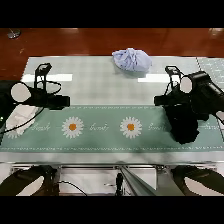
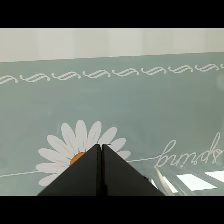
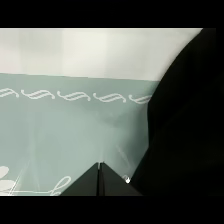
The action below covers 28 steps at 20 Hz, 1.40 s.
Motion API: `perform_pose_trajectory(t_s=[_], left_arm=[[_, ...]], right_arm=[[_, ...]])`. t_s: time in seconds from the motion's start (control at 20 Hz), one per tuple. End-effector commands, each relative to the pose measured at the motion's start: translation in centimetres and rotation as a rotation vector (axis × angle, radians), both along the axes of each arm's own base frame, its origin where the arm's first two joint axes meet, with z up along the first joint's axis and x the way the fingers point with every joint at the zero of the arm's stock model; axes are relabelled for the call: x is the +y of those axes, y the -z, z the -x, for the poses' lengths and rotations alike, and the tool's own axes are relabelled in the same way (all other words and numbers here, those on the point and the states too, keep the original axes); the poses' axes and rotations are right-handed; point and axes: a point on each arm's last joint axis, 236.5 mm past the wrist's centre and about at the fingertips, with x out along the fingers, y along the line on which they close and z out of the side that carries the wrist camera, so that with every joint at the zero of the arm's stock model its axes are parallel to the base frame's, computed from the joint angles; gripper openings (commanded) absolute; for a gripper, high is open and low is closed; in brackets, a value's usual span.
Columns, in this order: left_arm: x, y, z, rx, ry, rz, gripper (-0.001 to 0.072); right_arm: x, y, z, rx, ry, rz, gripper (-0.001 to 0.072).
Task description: Fold the shirts.
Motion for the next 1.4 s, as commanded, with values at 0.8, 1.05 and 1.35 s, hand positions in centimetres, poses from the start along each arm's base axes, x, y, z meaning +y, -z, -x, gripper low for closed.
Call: perform_pose_trajectory(t_s=[0.8,1.05,1.35], left_arm=[[-0.2,-0.4,-1.2,-0.056,0.025,-0.003,0.0026],[-0.2,-0.7,-3.8,-0.145,0.011,0.001,0.0703],[-0.9,-0.6,-3.6,-0.13,0.003,0.031,0.0702]], right_arm=[[0.6,-1.7,-5.3,-0.236,-0.028,-0.017,0.0051],[-10.9,-7.0,-7.5,-0.319,0.086,0.332,0.0625],[-13.7,1.4,2.0,-0.053,0.41,-0.086,0.0625]])
